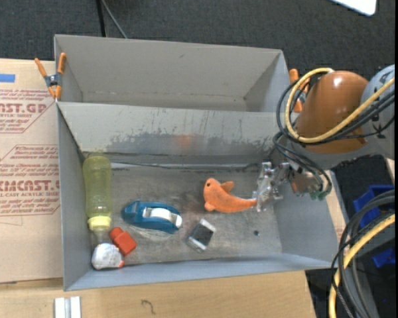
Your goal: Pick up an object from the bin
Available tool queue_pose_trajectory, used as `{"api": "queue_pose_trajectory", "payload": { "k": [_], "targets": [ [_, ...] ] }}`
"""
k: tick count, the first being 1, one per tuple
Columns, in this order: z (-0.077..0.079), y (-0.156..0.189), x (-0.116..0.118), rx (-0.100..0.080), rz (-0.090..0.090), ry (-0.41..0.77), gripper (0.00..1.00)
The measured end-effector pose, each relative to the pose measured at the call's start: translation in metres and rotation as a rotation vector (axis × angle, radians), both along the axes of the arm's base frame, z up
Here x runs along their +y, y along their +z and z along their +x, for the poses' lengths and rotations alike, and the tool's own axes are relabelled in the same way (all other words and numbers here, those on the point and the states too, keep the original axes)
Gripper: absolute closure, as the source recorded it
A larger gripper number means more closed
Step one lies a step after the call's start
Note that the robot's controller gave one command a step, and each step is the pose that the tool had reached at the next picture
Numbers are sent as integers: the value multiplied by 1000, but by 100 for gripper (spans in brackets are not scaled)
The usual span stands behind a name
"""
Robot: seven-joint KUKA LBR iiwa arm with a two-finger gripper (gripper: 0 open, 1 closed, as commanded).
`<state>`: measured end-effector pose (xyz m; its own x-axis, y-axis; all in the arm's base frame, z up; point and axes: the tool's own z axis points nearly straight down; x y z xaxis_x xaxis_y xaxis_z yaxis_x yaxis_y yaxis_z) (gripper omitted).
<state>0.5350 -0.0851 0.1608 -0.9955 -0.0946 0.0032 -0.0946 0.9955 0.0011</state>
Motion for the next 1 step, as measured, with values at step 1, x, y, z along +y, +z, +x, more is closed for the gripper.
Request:
{"api": "queue_pose_trajectory", "payload": {
  "k": [1],
  "targets": [
    [4, 47, -1, -8, -1, -9, 100]
  ]
}}
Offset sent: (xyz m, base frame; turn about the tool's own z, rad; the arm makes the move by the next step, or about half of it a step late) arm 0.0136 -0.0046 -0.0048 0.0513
